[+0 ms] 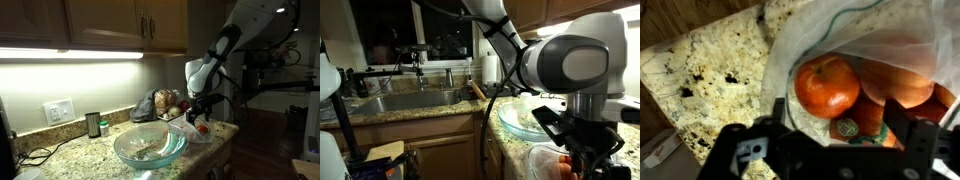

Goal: Remove a peach from the bag and put it in the glass bowl

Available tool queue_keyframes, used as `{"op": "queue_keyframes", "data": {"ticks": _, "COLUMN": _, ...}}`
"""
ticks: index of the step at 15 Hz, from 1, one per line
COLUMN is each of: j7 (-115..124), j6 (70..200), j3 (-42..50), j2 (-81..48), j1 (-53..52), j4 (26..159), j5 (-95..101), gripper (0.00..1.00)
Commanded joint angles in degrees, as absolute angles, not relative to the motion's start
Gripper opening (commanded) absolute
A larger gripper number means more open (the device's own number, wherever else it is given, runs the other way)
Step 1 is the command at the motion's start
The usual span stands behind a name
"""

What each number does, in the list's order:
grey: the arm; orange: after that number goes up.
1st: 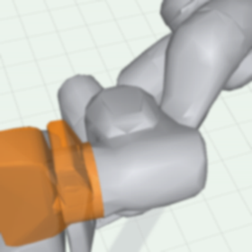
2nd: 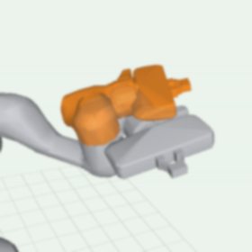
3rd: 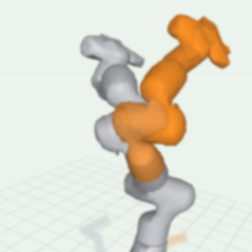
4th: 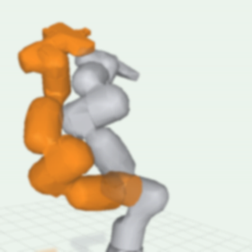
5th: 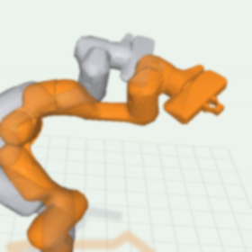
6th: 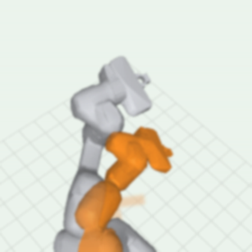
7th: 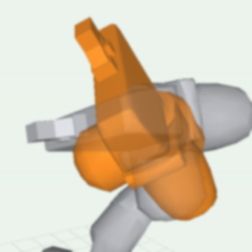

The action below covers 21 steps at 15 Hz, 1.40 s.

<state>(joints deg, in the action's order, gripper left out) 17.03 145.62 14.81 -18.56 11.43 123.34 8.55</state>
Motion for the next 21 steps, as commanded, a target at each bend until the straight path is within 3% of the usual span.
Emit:
{"op": "queue_keyframes", "data": {"ticks": 1, "j7": 17.0, "j6": 144.0, "j3": 15.8, "j2": -18.8, "j1": 10.9, "j4": 122.9, "j5": 8.1, "gripper": 1.0}}
{"op": "queue_keyframes", "data": {"ticks": 21, "j7": 16.4, "j6": 143.9, "j3": 15.8, "j2": -22.3, "j1": 11.1, "j4": 120.5, "j5": 6.8, "gripper": 1.0}}
